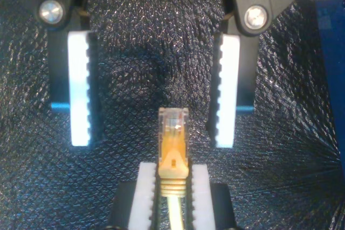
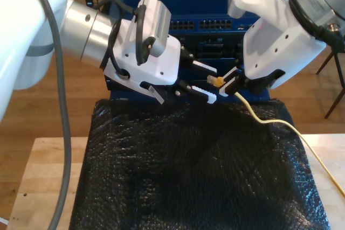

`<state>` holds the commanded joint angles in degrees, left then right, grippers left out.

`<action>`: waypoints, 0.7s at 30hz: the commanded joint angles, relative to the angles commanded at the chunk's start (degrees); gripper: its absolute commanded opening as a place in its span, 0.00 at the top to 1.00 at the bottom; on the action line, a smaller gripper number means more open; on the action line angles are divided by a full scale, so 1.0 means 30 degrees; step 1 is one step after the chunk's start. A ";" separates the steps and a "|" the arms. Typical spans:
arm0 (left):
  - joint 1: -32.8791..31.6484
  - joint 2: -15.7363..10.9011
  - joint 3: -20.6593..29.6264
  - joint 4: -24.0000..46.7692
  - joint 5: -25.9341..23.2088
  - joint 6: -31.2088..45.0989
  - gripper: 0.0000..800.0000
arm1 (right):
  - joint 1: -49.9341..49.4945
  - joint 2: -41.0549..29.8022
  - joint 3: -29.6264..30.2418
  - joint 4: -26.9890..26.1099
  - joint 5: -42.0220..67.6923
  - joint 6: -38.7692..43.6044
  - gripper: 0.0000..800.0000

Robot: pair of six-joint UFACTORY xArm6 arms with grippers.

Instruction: Grab the cable and plug it in

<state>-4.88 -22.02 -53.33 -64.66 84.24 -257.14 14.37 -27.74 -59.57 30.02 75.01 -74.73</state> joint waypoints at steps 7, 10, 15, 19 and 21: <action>0.0000 -0.0029 0.0029 0.0000 0.0000 0.0000 0.54 | 0.0000 0.0000 0.0029 0.0000 0.0000 -0.0029 1.00; 0.0000 -0.0029 0.0029 0.0000 0.0029 0.0000 0.55 | 0.0000 0.0000 0.0000 0.0000 0.0000 -0.0029 1.00; 0.0000 -0.0059 0.0029 0.0000 0.0000 0.0000 0.59 | 0.0000 0.0029 0.0029 0.0000 0.0000 0.0000 1.00; 0.0000 -0.0059 0.0029 0.0000 0.0000 0.0000 0.61 | 0.0029 0.0029 0.0029 0.0000 -0.0029 0.0000 1.00; 0.0000 -0.0059 0.0029 0.0000 0.0000 0.0000 0.61 | 0.0000 0.0029 0.0029 0.0000 -0.0029 0.0000 1.00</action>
<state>-4.88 -22.20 -53.24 -64.66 84.24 -257.14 14.37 -27.65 -59.48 30.02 74.92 -74.73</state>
